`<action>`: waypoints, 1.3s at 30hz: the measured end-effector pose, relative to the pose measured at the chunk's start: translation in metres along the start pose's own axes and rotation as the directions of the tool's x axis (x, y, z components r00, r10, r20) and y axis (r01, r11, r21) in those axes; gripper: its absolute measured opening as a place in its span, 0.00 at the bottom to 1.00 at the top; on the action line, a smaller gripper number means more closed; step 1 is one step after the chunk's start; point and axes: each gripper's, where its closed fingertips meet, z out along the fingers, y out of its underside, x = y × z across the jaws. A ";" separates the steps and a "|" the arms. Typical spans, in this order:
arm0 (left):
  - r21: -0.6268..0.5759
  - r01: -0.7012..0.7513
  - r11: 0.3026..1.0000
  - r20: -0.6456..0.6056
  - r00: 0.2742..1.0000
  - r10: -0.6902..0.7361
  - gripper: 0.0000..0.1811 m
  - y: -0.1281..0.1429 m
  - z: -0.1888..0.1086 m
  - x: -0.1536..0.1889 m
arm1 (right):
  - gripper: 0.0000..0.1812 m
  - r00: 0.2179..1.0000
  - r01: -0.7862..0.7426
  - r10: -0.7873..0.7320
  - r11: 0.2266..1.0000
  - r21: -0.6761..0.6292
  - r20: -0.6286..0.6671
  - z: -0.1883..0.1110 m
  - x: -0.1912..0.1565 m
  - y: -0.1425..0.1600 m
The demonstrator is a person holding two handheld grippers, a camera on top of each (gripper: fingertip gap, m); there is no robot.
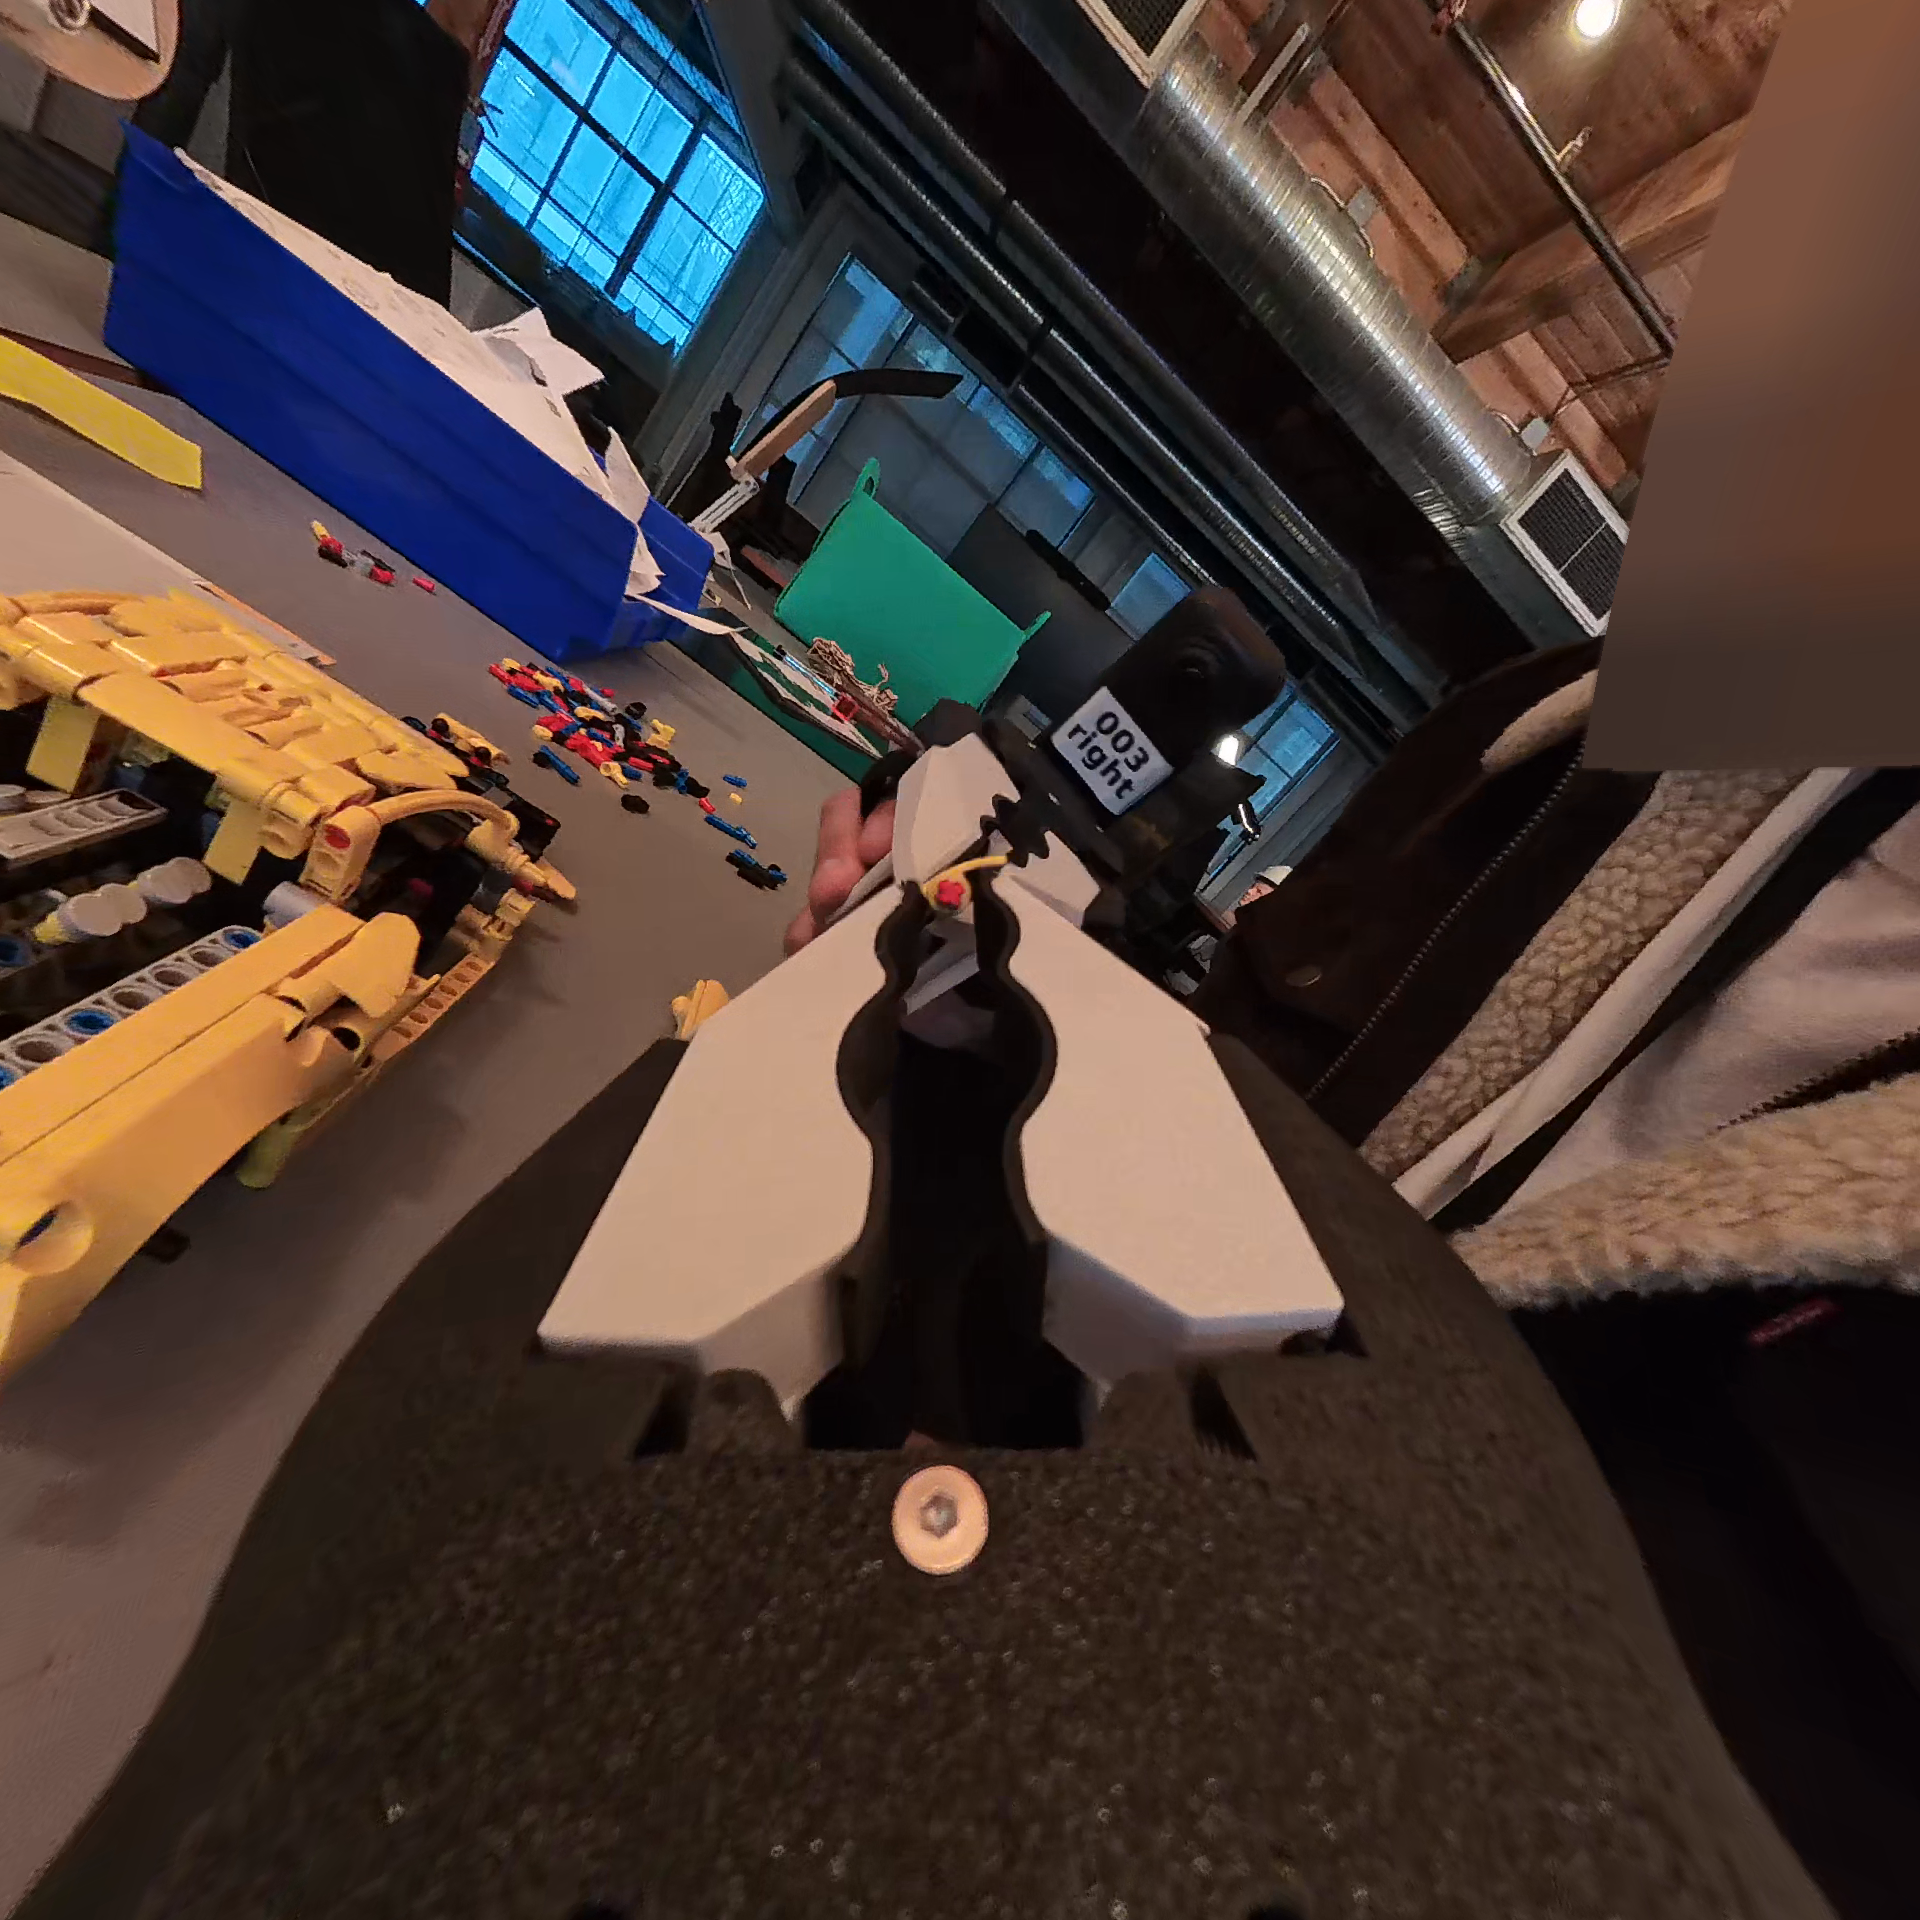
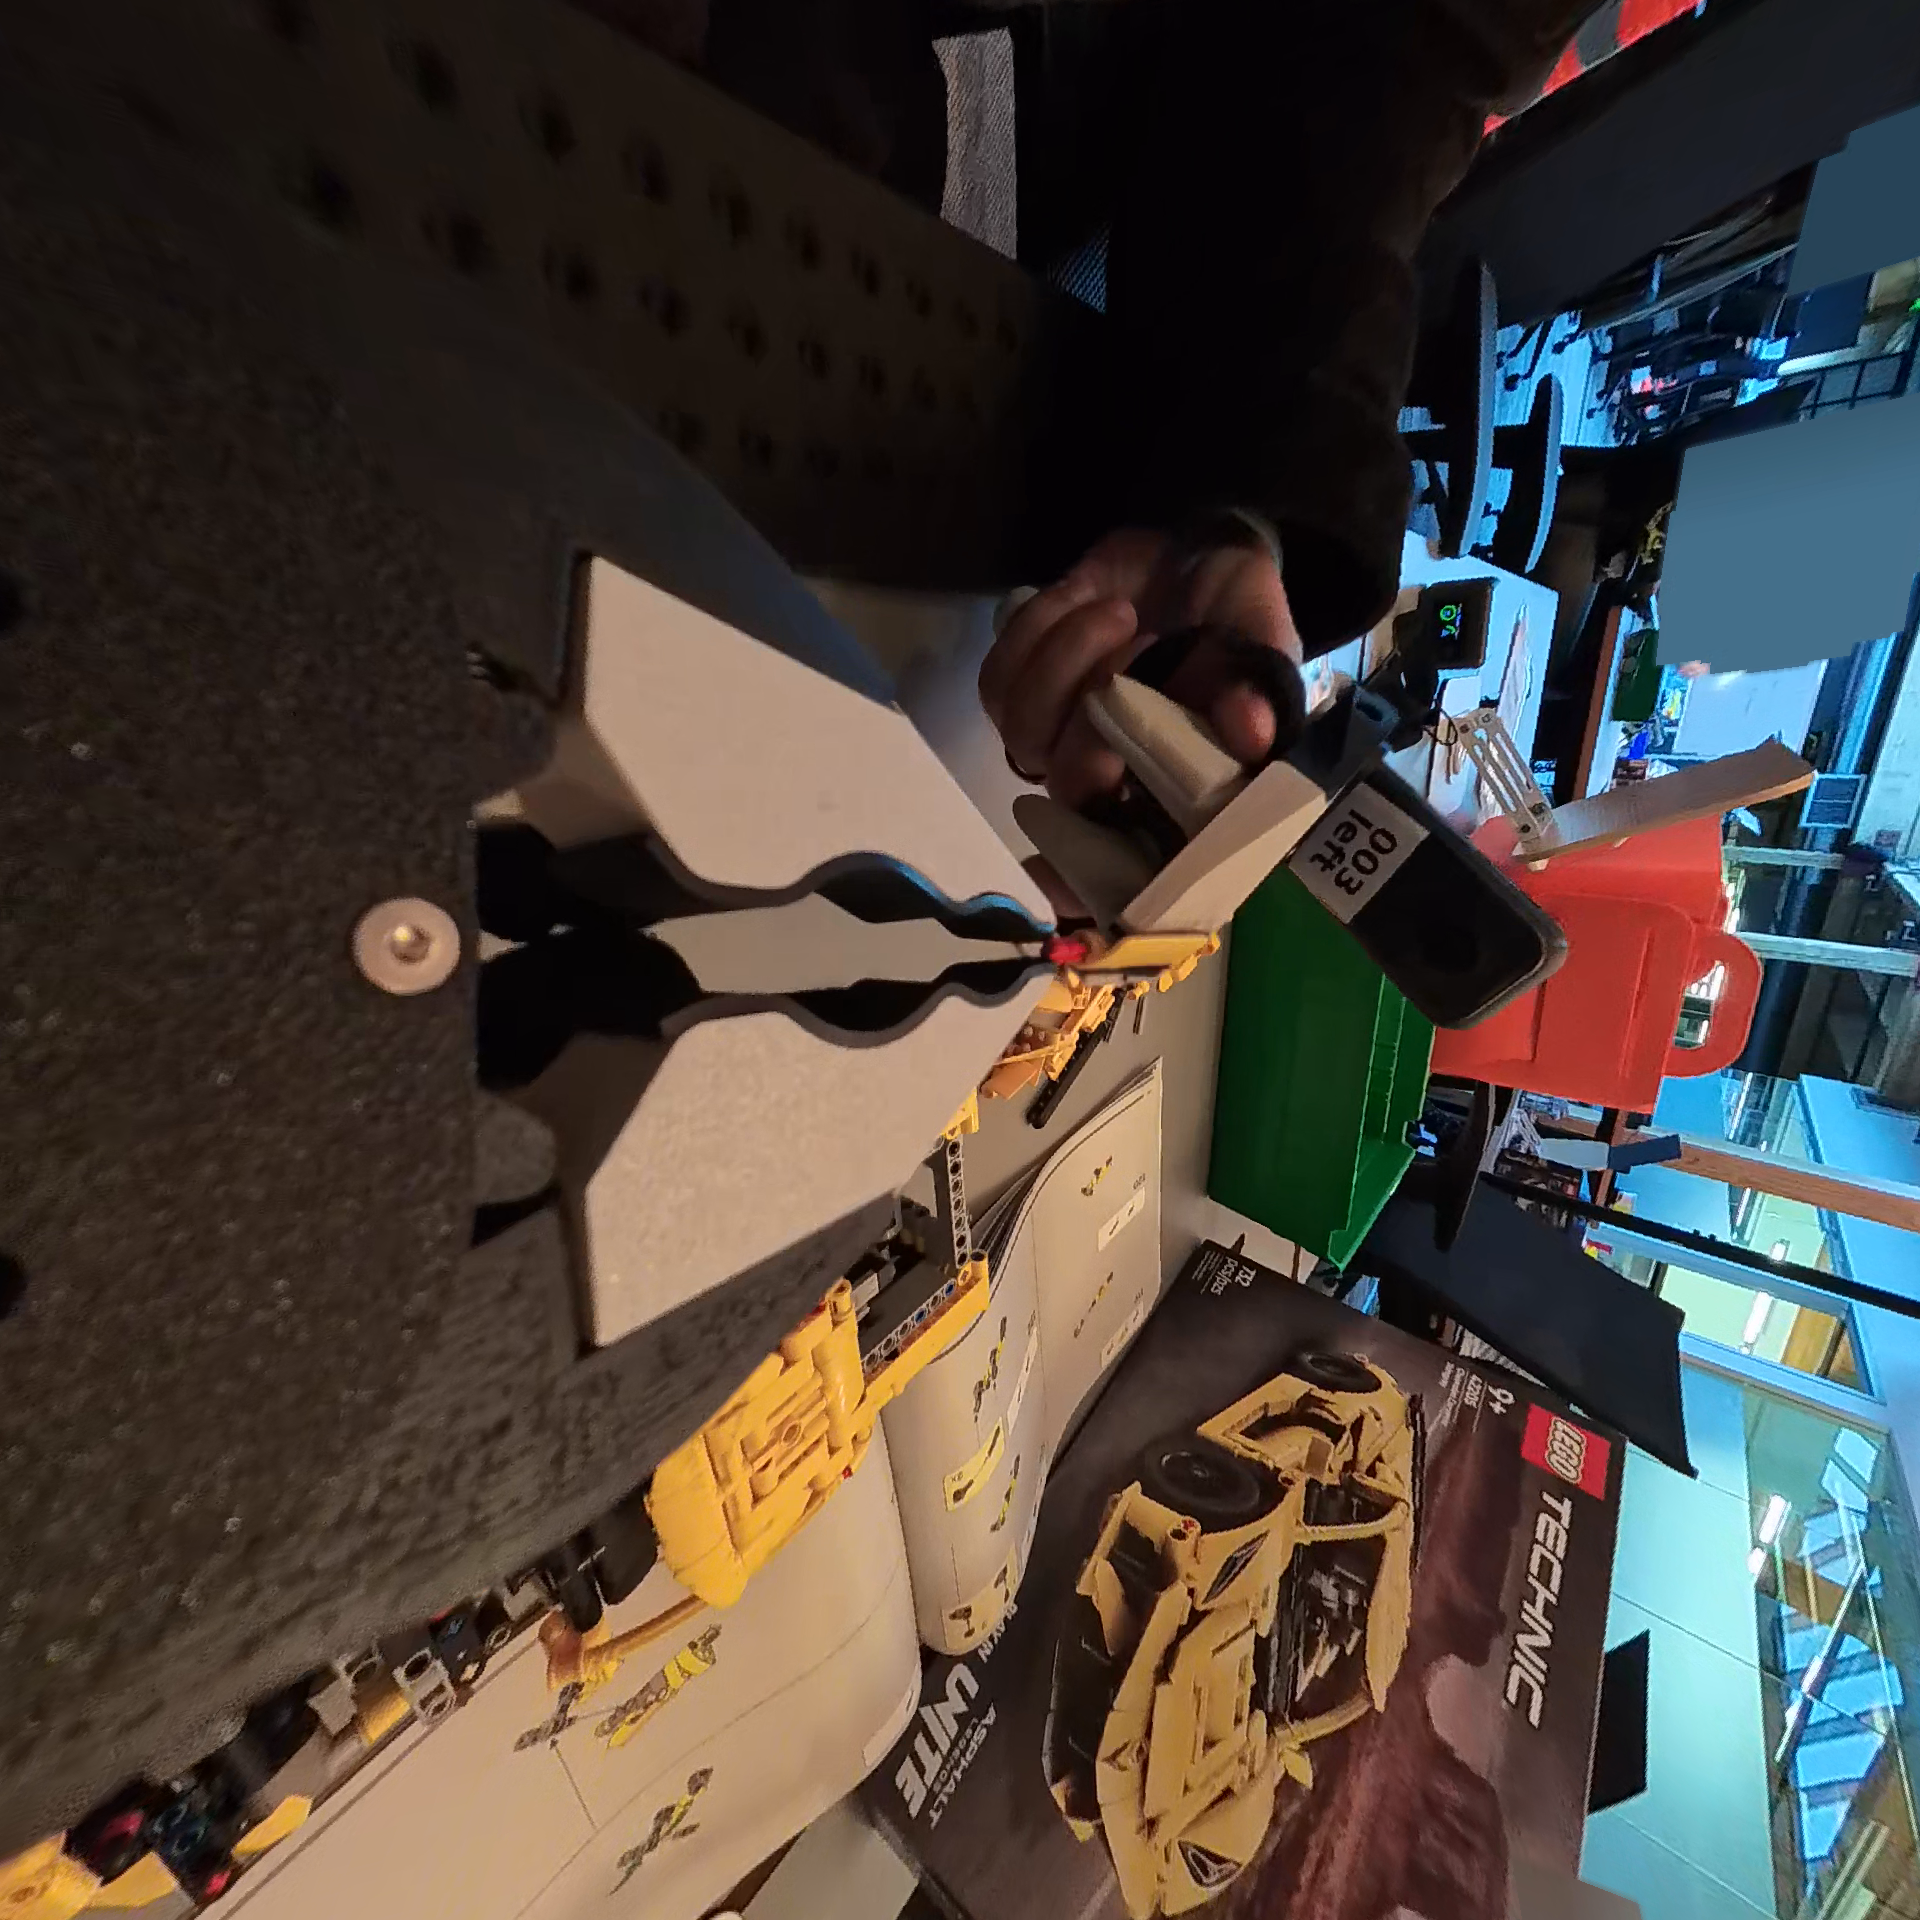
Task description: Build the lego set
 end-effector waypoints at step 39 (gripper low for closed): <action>-0.208 -0.050 0.977 0.241 0.965 0.101 0.00 0.026 -0.026 -0.046 | 0.16 0.985 -0.101 0.158 0.852 -0.514 0.069 -0.040 -0.007 0.087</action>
